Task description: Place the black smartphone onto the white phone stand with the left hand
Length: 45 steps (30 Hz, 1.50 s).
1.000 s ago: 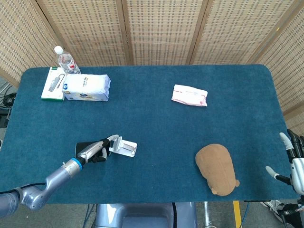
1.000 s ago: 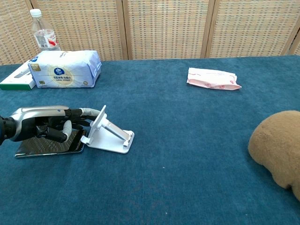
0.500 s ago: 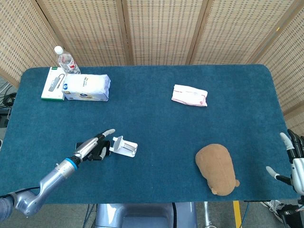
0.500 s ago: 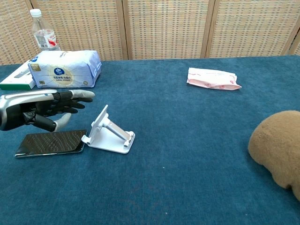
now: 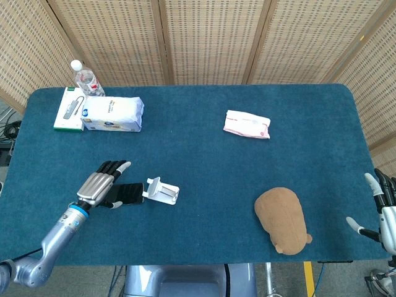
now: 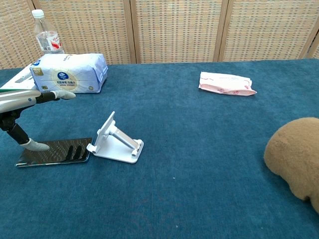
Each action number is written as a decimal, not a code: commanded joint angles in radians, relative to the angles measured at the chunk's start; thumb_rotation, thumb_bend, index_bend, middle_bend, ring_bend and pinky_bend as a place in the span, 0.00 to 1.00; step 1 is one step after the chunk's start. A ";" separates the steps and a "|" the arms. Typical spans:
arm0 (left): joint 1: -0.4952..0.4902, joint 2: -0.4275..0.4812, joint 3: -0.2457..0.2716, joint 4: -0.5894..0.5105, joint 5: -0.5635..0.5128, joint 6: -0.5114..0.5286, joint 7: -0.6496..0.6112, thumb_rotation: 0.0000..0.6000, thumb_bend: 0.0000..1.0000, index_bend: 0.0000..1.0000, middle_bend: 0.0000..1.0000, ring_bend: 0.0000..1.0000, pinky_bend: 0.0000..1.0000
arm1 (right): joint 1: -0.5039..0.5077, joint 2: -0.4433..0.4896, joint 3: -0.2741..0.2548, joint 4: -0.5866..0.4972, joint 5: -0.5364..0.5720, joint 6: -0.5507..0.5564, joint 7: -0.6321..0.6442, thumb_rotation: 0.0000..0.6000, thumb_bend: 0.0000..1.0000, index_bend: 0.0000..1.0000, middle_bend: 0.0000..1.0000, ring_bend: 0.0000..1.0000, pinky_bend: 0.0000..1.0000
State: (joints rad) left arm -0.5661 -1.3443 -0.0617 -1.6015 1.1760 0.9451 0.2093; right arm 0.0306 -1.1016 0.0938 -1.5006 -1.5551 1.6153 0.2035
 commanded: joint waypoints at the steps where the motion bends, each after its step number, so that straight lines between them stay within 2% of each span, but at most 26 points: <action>1: 0.009 -0.040 0.000 -0.063 -0.187 0.074 0.214 1.00 0.15 0.03 0.09 0.02 0.01 | 0.000 0.001 0.001 0.002 0.001 0.000 0.003 1.00 0.10 0.00 0.00 0.00 0.00; 5: -0.003 -0.073 0.002 -0.051 -0.230 0.089 0.282 1.00 0.14 0.06 0.11 0.04 0.02 | 0.000 0.002 0.001 0.003 0.003 -0.003 0.008 1.00 0.10 0.00 0.00 0.00 0.00; 11: -0.008 -0.106 -0.005 -0.061 -0.250 0.102 0.296 1.00 0.15 0.10 0.16 0.07 0.05 | 0.001 0.002 0.000 0.002 0.003 -0.005 0.006 1.00 0.10 0.00 0.00 0.00 0.00; 20: -0.019 -0.174 -0.017 -0.055 -0.303 0.160 0.371 1.00 0.15 0.10 0.17 0.09 0.08 | 0.002 0.002 -0.001 0.003 0.003 -0.007 0.005 1.00 0.10 0.00 0.00 0.00 0.00; 29: -0.010 -0.263 -0.027 -0.010 -0.299 0.203 0.362 1.00 0.15 0.13 0.19 0.10 0.08 | 0.004 0.003 0.000 0.007 0.007 -0.014 0.018 1.00 0.10 0.00 0.00 0.00 0.00; 45: 0.000 -0.323 -0.039 0.040 -0.298 0.192 0.311 1.00 0.15 0.15 0.20 0.12 0.08 | 0.006 0.005 -0.002 0.011 0.009 -0.023 0.033 1.00 0.10 0.00 0.00 0.00 0.00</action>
State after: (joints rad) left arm -0.5688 -1.6631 -0.1000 -1.5660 0.8744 1.1367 0.5263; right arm 0.0367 -1.0965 0.0918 -1.4898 -1.5460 1.5927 0.2365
